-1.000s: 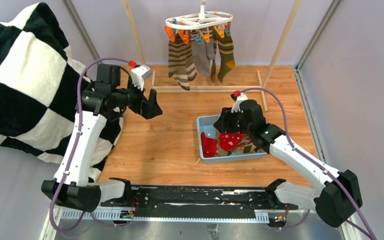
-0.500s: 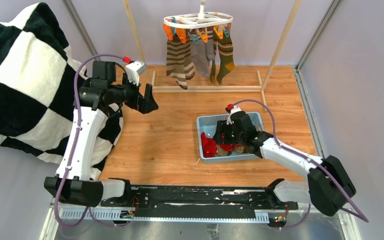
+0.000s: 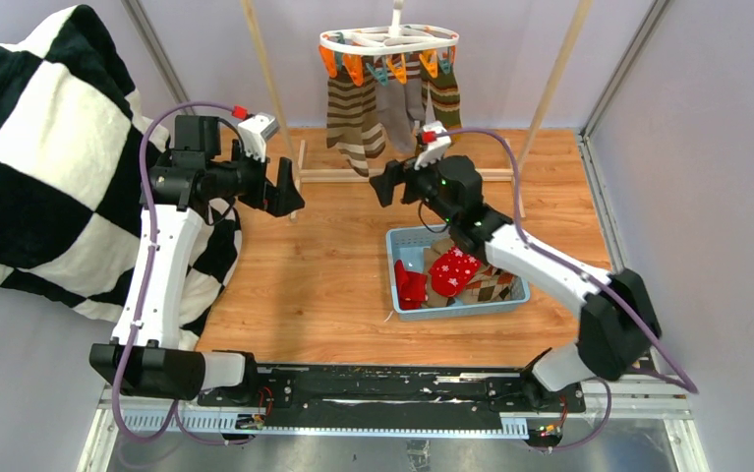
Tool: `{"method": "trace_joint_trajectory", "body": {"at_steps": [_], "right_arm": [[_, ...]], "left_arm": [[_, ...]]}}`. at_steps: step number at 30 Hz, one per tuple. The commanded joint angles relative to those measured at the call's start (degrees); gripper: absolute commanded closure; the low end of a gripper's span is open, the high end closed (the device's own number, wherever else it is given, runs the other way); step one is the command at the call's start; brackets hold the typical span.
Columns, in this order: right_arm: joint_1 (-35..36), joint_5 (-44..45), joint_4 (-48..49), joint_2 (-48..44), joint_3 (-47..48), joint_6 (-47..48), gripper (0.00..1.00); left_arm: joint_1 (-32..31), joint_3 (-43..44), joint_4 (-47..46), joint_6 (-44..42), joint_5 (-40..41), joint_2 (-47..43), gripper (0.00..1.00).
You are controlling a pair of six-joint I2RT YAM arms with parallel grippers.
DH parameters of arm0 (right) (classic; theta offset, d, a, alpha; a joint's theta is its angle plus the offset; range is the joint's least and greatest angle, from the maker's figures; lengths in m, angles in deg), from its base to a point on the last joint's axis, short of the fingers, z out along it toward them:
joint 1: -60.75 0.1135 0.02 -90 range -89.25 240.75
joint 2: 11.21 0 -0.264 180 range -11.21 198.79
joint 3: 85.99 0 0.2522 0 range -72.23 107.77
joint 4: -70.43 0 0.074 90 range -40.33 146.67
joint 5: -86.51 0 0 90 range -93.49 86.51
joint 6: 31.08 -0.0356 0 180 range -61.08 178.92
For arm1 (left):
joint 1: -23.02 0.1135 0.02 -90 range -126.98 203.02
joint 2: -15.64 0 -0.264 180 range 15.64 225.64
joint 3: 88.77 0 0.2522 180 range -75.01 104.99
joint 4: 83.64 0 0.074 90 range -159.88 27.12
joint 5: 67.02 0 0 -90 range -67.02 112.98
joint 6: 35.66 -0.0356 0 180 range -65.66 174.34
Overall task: Remove the socks clipped to the hanger
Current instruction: Remove the sock from the hanger.
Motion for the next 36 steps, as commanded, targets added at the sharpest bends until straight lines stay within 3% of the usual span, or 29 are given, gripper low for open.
{"method": "trace_joint_trajectory", "body": {"at_steps": [1,9,14,17,24,26,27,36], "right_arm": [[0.48,-4.48,16.11,9.96,6.23,6.60,0.03],[-2.69,-6.02,17.92,27.92,24.07,10.30,0.04],[-4.21,-8.07,19.46,34.95,30.59,9.34,0.10],[-4.56,-12.16,22.18,37.34,33.10,7.39,0.23],[-4.82,-29.22,28.70,36.96,33.27,-1.33,0.75],[-4.82,-32.20,29.43,34.92,32.04,-3.50,0.95],[-4.84,-33.26,29.66,33.87,31.22,-4.46,1.00],[-4.40,-37.66,35.93,22.28,16.92,-10.85,1.00]], "left_arm": [[0.94,0.82,0.60,0.51,-0.11,-0.51,0.00],[1.06,-0.98,0.64,0.02,-0.13,-3.64,0.00],[1.07,-1.66,0.60,0.00,-1.81,-4.95,0.00],[1.06,-1.89,0.56,0.26,-2.86,-4.68,0.00],[1.06,-1.69,0.56,-0.27,-3.49,-3.32,0.01],[1.08,-0.80,0.56,-0.03,-4.45,-2.89,0.02],[1.10,-0.28,0.56,0.20,-5.17,-2.55,0.03],[1.10,5.54,0.47,2.64,-11.15,1.43,0.05]]}}
